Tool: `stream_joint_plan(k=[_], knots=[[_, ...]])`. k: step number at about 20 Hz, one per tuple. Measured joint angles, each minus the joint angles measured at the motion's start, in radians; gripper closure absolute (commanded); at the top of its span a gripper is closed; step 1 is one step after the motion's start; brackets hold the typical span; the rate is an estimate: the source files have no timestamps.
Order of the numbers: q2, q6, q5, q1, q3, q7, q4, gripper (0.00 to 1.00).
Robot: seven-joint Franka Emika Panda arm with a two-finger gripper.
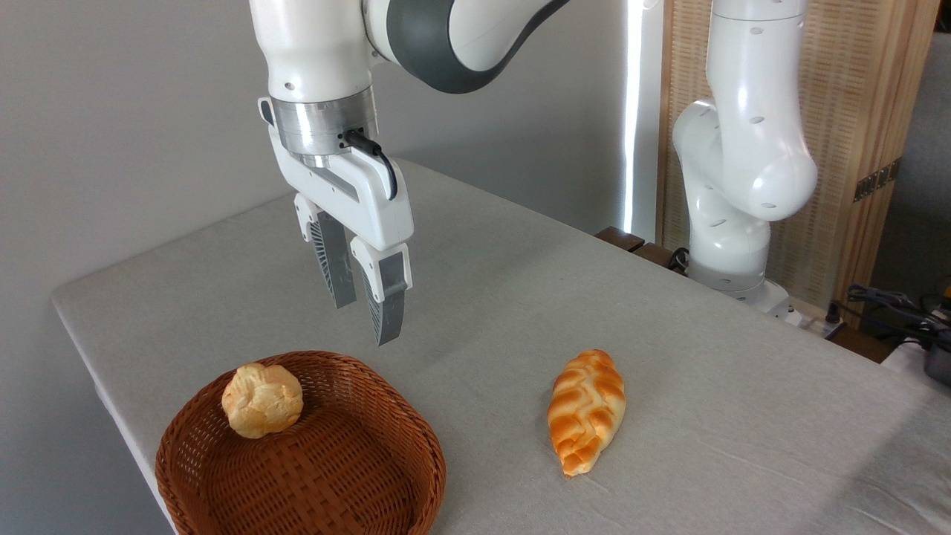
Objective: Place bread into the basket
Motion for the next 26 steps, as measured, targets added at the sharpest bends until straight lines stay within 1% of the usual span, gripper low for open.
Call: stream_joint_plan(k=[22,26], knots=[[-0.002,0.000,0.000,0.001,0.001,0.000,0.000,0.00],[-0.028,0.000,0.000,0.002,0.028,0.000,-0.001,0.00]])
